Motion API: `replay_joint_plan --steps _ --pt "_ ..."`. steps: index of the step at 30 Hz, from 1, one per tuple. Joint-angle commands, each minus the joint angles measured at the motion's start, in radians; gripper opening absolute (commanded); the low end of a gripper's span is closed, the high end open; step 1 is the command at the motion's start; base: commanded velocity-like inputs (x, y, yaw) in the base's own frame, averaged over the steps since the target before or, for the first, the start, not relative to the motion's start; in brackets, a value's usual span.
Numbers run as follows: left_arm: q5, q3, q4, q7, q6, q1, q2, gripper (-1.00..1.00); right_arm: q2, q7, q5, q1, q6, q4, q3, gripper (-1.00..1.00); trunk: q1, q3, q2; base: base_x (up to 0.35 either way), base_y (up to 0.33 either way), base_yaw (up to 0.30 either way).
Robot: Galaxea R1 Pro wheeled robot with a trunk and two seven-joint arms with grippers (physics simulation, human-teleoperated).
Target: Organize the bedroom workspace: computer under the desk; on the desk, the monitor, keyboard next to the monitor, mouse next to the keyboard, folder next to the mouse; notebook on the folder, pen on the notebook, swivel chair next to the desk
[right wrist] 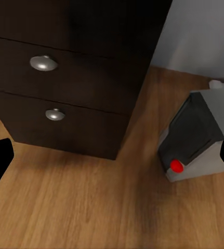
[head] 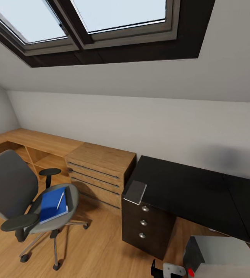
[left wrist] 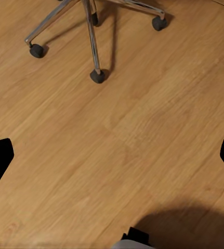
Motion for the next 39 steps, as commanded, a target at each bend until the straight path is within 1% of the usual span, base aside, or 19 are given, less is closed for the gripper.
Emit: replay_joint_plan --steps 1,3,10,12,13,15,17,18,20,22,27,30,39 --pt "0.004 -0.009 0.000 0.006 -0.002 -0.001 -0.001 1.00 0.000 -0.005 -0.008 -0.001 -0.004 0.000 0.009 1.00 0.000 -0.001 -0.001 0.000 0.000 0.033" --pt "0.003 -0.010 0.000 0.007 -0.002 -0.001 -0.001 1.00 0.000 -0.005 -0.008 -0.001 -0.004 0.000 0.009 1.00 0.000 -0.001 -0.001 0.000 0.000 0.024" --pt "0.009 -0.008 0.000 0.014 0.001 -0.001 0.000 1.00 -0.002 -0.005 -0.007 -0.001 -0.005 -0.001 0.006 1.00 -0.027 0.021 0.048 0.000 0.000 0.004" --pt "0.010 -0.007 0.000 0.015 0.018 -0.001 0.001 1.00 -0.002 -0.005 -0.007 -0.001 -0.023 -0.001 0.007 1.00 -0.034 0.027 0.062 0.000 0.000 0.000" --pt "0.010 -0.007 -0.001 0.015 0.030 -0.001 0.002 1.00 -0.003 -0.005 -0.006 -0.001 -0.032 0.000 0.008 1.00 -0.038 0.030 0.069 0.000 0.000 0.000" --pt "0.011 -0.007 -0.003 0.015 0.081 -0.001 0.003 1.00 -0.003 -0.005 -0.005 -0.001 -0.056 0.001 0.009 1.00 -0.046 0.036 0.083 0.000 0.000 0.000" --pt "0.011 -0.007 -0.004 0.015 0.122 -0.001 0.004 1.00 -0.003 -0.005 -0.005 -0.001 -0.067 0.002 0.009 1.00 -0.053 0.042 0.097 0.000 0.000 0.000" --pt "0.011 -0.007 -0.009 0.015 0.158 -0.001 0.004 1.00 -0.003 -0.005 -0.005 -0.001 -0.074 0.006 0.009 1.00 -0.057 0.046 0.104 0.000 0.000 0.000" --pt "0.011 -0.007 -0.023 0.014 0.200 -0.001 0.005 1.00 -0.003 -0.005 -0.006 -0.001 -0.080 0.014 0.009 1.00 -0.065 0.052 0.118 0.000 0.000 0.000" --pt "0.011 -0.006 -0.030 0.014 0.216 -0.001 0.006 1.00 -0.003 -0.005 -0.006 -0.001 -0.082 0.019 0.009 1.00 -0.073 0.058 0.132 0.000 0.000 0.000" --pt "0.011 -0.006 -0.041 0.013 0.237 -0.001 0.010 1.00 -0.002 -0.005 -0.006 -0.001 -0.085 0.027 0.010 1.00 -0.092 0.074 0.167 0.000 0.000 0.000" --pt "0.010 -0.006 -0.043 0.010 0.241 -0.001 0.014 1.00 -0.001 -0.005 -0.006 -0.001 -0.086 0.028 0.014 1.00 -0.092 0.074 0.167 0.000 0.000 0.000" --pt "0.009 -0.006 -0.044 0.007 0.239 -0.001 0.014 1.00 0.002 -0.004 -0.006 -0.001 -0.086 0.027 0.017 1.00 -0.092 0.073 0.167 0.000 0.000 0.000"
